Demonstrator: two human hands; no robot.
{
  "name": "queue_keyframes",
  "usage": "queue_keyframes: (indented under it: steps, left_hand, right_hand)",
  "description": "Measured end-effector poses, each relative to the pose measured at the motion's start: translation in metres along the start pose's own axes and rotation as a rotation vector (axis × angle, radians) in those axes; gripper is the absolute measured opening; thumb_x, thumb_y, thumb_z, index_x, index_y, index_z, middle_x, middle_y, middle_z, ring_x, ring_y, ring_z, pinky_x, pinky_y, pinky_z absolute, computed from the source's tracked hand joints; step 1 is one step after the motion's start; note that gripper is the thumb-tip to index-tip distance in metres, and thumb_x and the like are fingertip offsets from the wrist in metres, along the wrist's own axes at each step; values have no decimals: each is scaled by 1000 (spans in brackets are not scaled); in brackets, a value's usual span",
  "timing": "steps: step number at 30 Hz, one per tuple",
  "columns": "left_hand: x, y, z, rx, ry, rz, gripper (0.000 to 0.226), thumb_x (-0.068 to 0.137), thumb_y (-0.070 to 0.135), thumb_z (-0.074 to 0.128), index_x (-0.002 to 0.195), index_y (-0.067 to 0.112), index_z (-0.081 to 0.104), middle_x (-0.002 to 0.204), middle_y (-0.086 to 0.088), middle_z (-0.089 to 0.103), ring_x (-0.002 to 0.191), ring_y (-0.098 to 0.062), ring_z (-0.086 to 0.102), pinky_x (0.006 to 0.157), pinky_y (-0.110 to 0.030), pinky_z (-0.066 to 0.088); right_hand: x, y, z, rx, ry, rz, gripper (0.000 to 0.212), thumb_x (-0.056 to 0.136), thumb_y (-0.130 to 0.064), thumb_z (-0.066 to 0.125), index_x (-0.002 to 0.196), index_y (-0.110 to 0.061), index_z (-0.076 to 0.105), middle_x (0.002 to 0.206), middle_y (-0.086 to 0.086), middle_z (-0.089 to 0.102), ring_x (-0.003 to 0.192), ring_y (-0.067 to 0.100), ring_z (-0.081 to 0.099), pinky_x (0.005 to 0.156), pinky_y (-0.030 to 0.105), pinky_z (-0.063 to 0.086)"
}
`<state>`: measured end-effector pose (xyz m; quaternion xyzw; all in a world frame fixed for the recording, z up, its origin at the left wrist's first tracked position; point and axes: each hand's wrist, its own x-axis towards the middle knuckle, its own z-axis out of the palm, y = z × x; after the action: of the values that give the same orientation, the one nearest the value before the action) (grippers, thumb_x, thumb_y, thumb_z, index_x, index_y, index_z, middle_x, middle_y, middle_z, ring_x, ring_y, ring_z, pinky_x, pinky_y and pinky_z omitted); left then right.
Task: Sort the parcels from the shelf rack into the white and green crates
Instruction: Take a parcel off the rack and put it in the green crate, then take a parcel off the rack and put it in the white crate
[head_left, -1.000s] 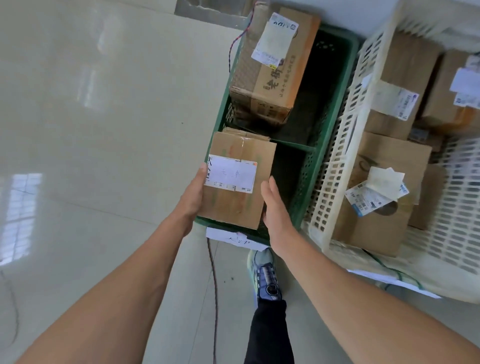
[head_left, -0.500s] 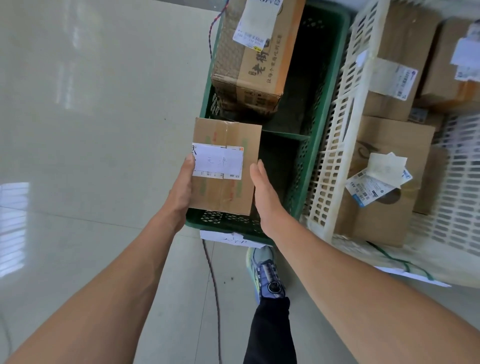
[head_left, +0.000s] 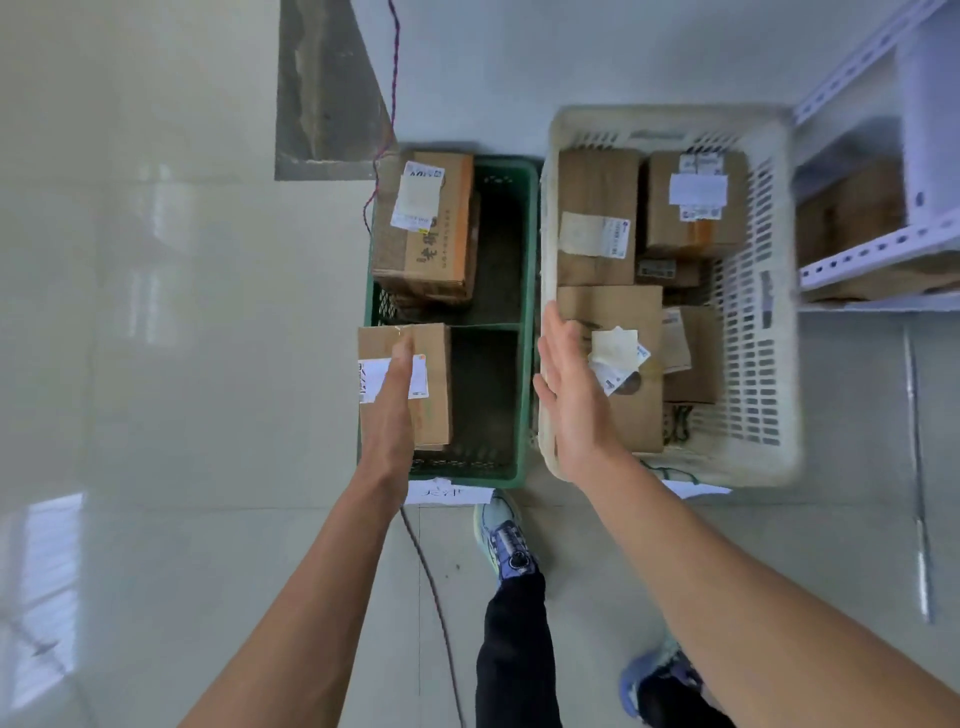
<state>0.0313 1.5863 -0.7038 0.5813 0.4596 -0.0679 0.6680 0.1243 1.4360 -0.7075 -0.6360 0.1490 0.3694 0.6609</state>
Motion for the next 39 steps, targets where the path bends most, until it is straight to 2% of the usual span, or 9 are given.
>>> queue_keyframes:
  steps: [3,6,11,15,18,22,26,32,39]
  left_hand:
    - [-56,41,45,50,-122,43,71,87,85,30,150,57,44,141,47,54,132,24,46,112,-20,33]
    - [-116,66,95,73,-184,87,83,92,84,28,166,47,30,172,25,30,160,1,24,133,-42,18]
    - [-216,76,187,130,-318,143,85,85,94,30,161,54,36,146,42,47,153,2,32,130,-43,21]
    - [-292,65,266,176,-393,190,89,91,87,30,167,42,31,173,19,32,160,-3,26,135,-45,16]
    - [-349,57,321,205,-435,193,87,93,89,31,165,40,35,172,20,34,159,-2,28,135,-47,17]
    - [-399,48,385,211,-459,227,93,81,93,40,160,45,44,167,23,42,155,-1,36,130,-44,27]
    - [-437,51,439,250,-516,268,88,89,90,33,165,45,34,172,22,33,160,-4,28,132,-49,24]
    - [-460,64,508,244,-514,279,70,105,68,24,168,37,31,172,17,34,157,-5,32,128,-46,25]
    - [-438,84,603,206,-508,277,83,98,82,32,166,34,36,169,15,40,149,-4,39,123,-44,30]
  right_hand:
    - [-46,-39,-34,40,8,-55,54,112,-55,21,164,-41,30,170,-22,27,158,3,24,132,37,19]
    - [-96,-68,-80,55,35,-128,53,112,-54,24,163,-40,30,170,-21,29,155,1,29,131,38,24]
    - [-192,-105,-177,83,69,-221,64,92,-72,38,153,-53,41,152,-37,47,135,-18,45,109,16,39]
    - [-260,-118,-269,115,140,-271,70,94,-70,36,160,-47,35,163,-30,37,148,-11,34,127,30,26]
    - [-305,-124,-338,180,188,-294,61,102,-62,33,161,-43,33,167,-24,33,153,-4,31,128,33,24]
    - [-358,-130,-418,210,243,-350,73,93,-67,35,161,-43,32,168,-22,32,153,-2,32,122,28,27]
    - [-389,-134,-483,253,290,-388,77,91,-69,37,162,-41,33,166,-23,34,152,-3,33,125,32,28]
    - [-408,-152,-552,290,308,-388,79,88,-72,40,161,-43,33,163,-24,37,148,-3,37,119,29,32]
    - [-385,-198,-642,266,332,-379,70,89,-71,40,156,-48,37,165,-23,37,150,-3,35,124,31,30]
